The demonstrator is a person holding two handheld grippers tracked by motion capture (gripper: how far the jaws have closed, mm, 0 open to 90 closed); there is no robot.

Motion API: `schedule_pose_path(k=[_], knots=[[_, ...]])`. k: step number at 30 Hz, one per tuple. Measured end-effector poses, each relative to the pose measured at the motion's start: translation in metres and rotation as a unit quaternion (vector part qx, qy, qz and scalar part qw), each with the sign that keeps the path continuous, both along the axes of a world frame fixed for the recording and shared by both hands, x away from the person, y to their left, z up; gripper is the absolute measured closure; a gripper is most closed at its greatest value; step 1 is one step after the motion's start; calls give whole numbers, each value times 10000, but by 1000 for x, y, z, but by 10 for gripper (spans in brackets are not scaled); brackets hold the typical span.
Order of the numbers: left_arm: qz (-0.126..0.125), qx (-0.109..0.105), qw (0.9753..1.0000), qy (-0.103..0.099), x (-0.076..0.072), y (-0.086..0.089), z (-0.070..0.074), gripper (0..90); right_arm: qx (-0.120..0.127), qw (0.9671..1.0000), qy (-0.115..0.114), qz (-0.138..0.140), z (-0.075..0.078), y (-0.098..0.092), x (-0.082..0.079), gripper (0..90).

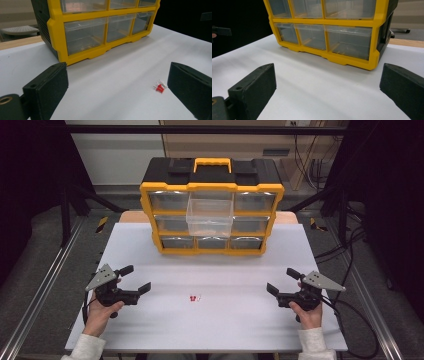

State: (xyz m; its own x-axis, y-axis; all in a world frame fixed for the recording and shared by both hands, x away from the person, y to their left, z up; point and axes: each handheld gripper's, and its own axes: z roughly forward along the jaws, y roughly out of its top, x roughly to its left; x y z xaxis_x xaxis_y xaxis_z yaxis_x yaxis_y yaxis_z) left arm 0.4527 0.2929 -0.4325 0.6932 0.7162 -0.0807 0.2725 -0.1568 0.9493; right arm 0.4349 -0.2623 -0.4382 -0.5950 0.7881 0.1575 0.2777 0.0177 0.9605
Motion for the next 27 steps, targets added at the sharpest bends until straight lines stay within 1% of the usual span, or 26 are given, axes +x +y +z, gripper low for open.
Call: schedule_pose_path(k=[7, 9, 17, 22, 25, 27], knots=[[-14, 63, 10000, 54, 1, -5, 0, 28, -36, 10000, 18, 29, -1, 1, 0, 12], [-4, 50, 10000, 76, 1, -6, 0, 28, -41, 10000, 5, 16, -1, 1, 0, 12], [-11, 60, 10000, 41, 0, -7, 1, 28, -60, 10000, -1, 12, -1, 1, 0, 12], [-6, 75, 10000, 51, -1, -7, 0, 28, -37, 10000, -4, 13, -1, 1, 0, 12], [-2, 61, 10000, 18, -1, -10, 3, 29, -44, 10000, -4, 0, -1, 1, 0, 11], [5, 94, 10000, 22, 0, -14, 6, 28, -48, 10000, -9, 2, -1, 1, 0, 11]])
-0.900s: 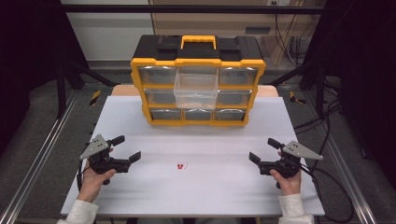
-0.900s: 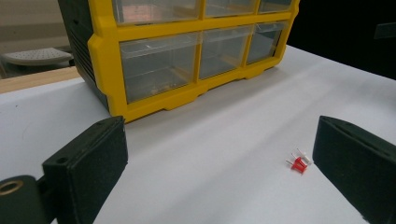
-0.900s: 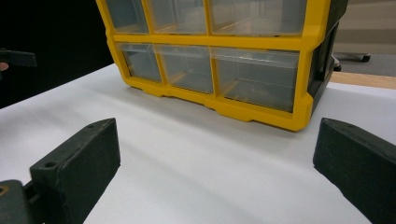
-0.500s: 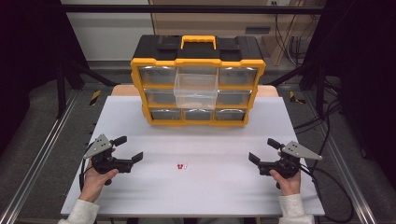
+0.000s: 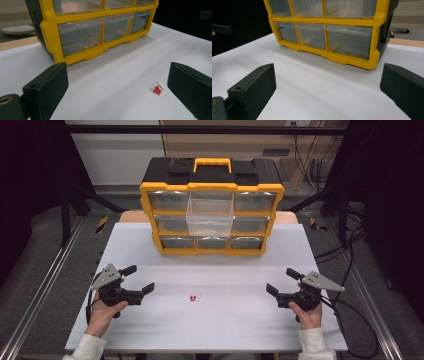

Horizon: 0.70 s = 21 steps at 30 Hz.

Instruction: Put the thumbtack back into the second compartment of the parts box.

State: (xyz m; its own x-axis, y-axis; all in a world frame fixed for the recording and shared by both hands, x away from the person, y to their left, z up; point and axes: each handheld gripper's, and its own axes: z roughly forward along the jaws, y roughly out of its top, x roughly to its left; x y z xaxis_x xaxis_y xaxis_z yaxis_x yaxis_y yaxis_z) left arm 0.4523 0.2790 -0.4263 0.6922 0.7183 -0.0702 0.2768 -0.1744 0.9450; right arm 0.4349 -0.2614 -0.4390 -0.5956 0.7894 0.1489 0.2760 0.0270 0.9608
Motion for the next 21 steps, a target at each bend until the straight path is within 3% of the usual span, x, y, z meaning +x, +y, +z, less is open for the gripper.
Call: schedule_pose_path(k=[7, 11, 21], knots=[[-43, 124, 9999, 63, 1, -21, 5, 29, 14, 10000, 12, -2, 0, 0, -1, 10], [-62, 212, 9996, 163, 5, -42, 7, 28, 15, 10000, 10, -15, 1, 0, -1, 9], [-12, 324, 9986, 429, 8, -73, 0, 29, 8, 10000, -8, -16, 1, -1, -1, 8]])
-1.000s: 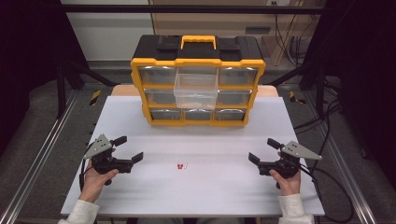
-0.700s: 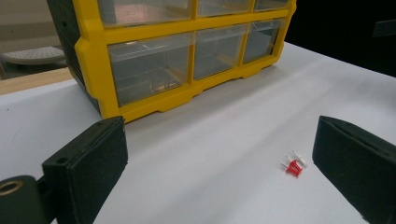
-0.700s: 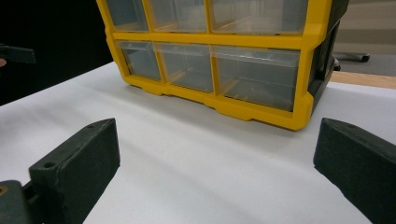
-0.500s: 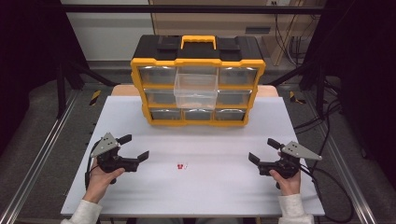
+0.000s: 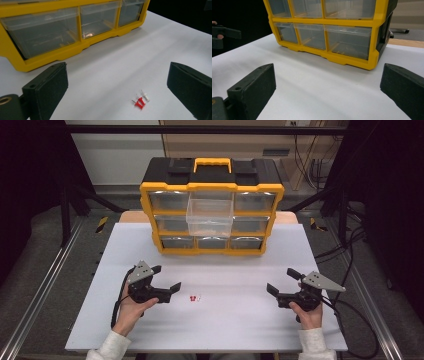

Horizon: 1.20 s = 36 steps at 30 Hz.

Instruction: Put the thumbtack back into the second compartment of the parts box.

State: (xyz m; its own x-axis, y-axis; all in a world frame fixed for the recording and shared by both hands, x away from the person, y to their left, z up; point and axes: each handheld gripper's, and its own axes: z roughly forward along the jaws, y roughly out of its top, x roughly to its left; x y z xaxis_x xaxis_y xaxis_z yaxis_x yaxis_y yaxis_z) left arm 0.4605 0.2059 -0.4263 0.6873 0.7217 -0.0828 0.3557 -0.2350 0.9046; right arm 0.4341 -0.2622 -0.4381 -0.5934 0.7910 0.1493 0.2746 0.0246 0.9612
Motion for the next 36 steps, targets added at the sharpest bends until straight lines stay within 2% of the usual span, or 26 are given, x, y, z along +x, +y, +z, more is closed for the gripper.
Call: schedule_pose_path(k=[10, 18, 27, 29, 31, 36], knots=[[150, 212, 9992, 299, 1, -21, -14, 28, 13, 10000, 30, 2, 0, 0, 0, 7], [254, 441, 9968, 624, -2, -35, -29, 54, -3, 10000, 41, -4, 0, 1, 0, 6], [608, 611, 9922, 905, -8, -46, -45, 166, -31, 10000, 36, -4, -1, 1, 0, 6], [610, 603, 9918, 948, -8, -47, -46, 178, -36, 10000, 35, -6, -1, 1, 0, 7], [637, 653, 9911, 964, -10, -50, -48, 246, -38, 10000, 41, -7, -1, 1, 0, 6], [711, 788, 9896, 969, -11, -54, -52, 322, -39, 10000, 49, -14, -1, 1, 0, 6]])
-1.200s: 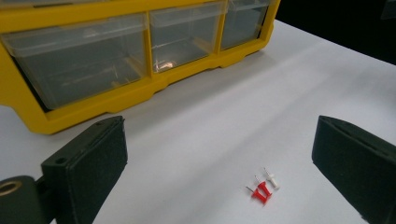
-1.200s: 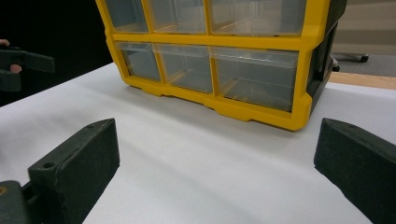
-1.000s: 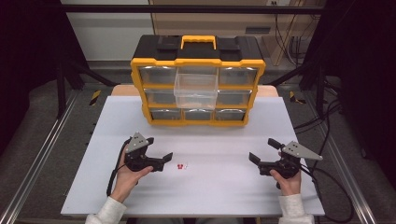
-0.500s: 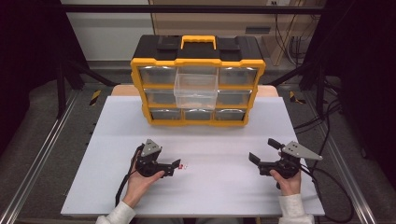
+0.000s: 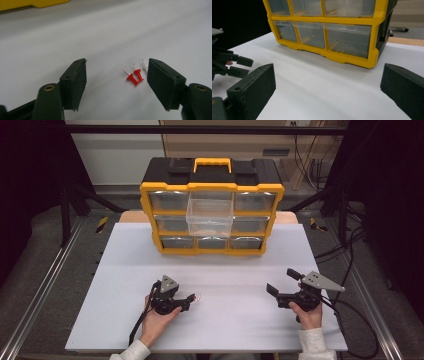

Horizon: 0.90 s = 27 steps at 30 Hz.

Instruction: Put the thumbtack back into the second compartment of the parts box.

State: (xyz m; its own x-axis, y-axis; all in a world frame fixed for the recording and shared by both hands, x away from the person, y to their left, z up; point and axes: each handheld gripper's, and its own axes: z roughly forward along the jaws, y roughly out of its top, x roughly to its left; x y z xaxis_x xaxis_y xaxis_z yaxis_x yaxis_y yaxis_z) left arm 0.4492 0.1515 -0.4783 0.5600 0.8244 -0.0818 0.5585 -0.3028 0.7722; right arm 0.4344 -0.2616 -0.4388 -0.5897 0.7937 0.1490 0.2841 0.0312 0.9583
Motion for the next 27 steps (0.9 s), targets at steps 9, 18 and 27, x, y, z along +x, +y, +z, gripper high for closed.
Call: schedule_pose_path(k=[9, 18, 27], knots=[[32, -32, 9998, 212, 0, -6, -4, 491, -8, 10000, 3, -2, 0, 0, 0, 7], [34, 3, 9997, 259, 0, -9, -6, 596, -11, 10000, 11, -5, 0, 0, 0, 7], [67, 94, 9997, 226, -1, -12, -6, 693, -4, 10000, 15, -17, 0, -1, 0, 7]])
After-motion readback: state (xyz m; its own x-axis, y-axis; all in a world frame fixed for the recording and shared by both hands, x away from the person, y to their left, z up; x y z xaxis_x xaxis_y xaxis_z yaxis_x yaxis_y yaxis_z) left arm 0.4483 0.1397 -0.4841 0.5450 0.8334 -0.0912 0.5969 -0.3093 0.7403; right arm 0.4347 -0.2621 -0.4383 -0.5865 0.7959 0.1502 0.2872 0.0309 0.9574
